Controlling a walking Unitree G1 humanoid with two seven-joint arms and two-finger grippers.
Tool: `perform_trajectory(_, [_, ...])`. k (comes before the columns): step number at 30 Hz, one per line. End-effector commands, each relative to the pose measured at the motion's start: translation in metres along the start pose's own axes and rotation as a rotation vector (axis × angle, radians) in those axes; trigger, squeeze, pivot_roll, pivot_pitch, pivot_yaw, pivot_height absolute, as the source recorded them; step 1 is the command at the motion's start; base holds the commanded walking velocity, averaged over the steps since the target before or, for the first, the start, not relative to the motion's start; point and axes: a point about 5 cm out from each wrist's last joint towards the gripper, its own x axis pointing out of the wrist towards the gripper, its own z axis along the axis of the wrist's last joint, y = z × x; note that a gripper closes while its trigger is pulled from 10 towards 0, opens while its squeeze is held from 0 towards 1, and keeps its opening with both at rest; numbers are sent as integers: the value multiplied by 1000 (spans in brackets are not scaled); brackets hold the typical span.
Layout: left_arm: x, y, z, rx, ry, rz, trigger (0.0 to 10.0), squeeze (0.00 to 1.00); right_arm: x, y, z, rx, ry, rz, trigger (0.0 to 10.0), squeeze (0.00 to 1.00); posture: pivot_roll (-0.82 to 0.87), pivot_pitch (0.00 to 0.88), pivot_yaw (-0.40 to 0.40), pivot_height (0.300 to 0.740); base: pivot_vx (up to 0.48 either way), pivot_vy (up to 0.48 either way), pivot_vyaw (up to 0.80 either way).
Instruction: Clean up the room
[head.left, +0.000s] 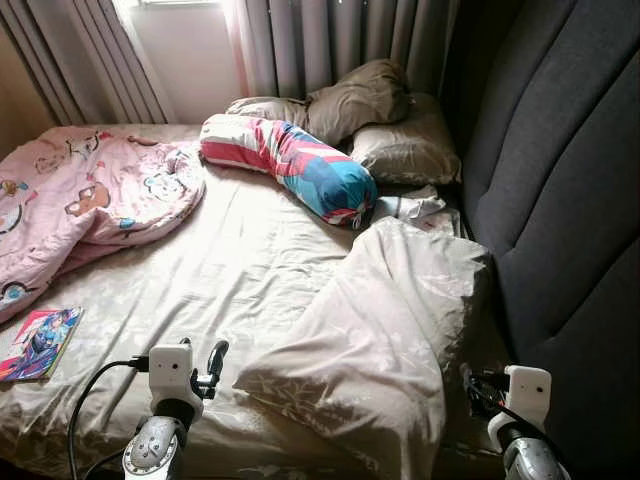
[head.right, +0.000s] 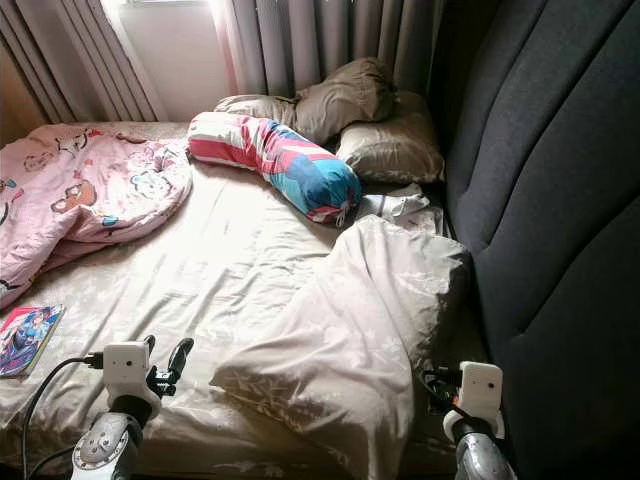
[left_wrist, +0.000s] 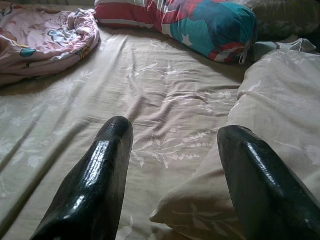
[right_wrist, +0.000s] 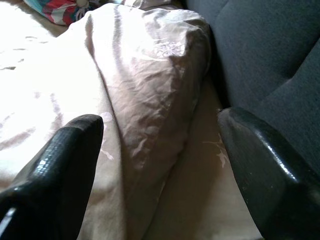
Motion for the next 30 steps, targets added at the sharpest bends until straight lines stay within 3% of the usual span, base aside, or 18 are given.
perform_trajectory(1, [2, 2, 3, -10, -5, 4, 10000, 0, 2, 4, 2, -24, -7, 28, 10000, 0, -114, 27, 25, 740, 0, 0, 0])
perform_trajectory(14, [3, 0, 3, -9, -5, -3, 10000, 0, 5, 6, 3, -25, 11, 31, 10000, 0, -114, 26, 29, 740, 0, 0, 0])
perform_trajectory(22, [4, -1, 4, -9, -9, -9, 10000, 0, 5, 8, 2, -22, 4, 44, 10000, 0, -112, 28, 31, 690, 0, 0, 0])
perform_trajectory(30, [4, -2, 4, -7, -7, -11, 10000, 0, 4, 8, 1, -19, 5, 34, 10000, 0, -109, 28, 31, 690, 0, 0, 0])
